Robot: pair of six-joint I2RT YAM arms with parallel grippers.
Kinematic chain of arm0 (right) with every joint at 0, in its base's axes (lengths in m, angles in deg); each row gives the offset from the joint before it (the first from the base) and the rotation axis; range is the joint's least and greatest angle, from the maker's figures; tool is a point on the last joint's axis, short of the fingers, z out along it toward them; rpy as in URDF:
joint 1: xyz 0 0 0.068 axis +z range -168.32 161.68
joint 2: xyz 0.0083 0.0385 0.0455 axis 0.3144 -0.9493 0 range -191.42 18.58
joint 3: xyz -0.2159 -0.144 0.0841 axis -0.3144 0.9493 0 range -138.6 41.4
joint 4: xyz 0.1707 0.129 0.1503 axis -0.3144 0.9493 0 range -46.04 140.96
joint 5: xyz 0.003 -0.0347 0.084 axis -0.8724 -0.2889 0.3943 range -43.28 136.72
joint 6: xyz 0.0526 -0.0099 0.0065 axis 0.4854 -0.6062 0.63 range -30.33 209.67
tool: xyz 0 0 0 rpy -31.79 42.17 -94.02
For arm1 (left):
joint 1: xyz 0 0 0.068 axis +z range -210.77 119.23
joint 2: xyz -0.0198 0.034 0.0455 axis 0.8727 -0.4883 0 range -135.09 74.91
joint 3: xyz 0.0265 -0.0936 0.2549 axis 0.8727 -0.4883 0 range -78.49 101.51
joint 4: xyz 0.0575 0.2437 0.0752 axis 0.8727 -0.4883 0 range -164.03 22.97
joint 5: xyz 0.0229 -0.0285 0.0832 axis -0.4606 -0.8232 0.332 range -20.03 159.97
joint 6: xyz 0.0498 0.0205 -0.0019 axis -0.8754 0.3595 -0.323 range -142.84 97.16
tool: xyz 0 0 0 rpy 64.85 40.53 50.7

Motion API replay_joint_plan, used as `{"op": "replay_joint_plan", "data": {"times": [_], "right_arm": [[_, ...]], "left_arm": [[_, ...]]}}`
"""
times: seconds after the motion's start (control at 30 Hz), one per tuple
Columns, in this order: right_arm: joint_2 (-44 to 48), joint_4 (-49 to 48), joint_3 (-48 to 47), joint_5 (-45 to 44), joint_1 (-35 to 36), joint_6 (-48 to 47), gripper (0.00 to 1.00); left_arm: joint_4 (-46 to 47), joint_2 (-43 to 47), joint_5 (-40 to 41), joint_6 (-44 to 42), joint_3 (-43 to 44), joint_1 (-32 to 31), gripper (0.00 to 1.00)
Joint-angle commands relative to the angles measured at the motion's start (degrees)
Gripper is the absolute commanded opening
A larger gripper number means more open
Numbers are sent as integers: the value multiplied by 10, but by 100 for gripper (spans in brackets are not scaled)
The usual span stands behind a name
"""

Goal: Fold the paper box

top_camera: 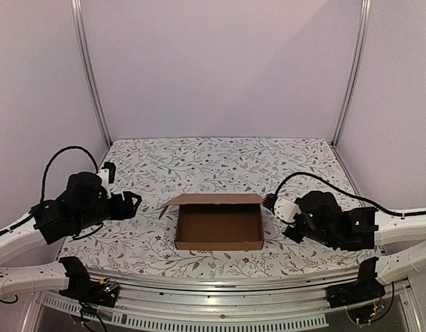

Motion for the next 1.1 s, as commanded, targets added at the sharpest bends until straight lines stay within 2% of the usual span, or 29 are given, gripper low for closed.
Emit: {"op": "replay_joint_plan", "data": {"times": [0.0,0.33,0.5,0.7,0.93,1.07], "right_arm": [[29,45,-41,22,-2,-8,0],[26,199,-155,26,-5,45,0],[9,261,-200,26,-21,86,0],[-9,288,-229,45,-41,116,0],[-49,306,-252,82,-61,162,0],[-56,314,-259,109,-74,183,0]], "left_arm": [[6,-18,-33,-15,17,-5,81],[17,-51,-105,-51,45,-5,79],[-22,-22,-118,-63,65,-5,78],[-52,20,-144,-63,83,-5,75],[76,17,-258,-32,19,-5,70],[119,6,-244,-44,-9,-5,68]]}}
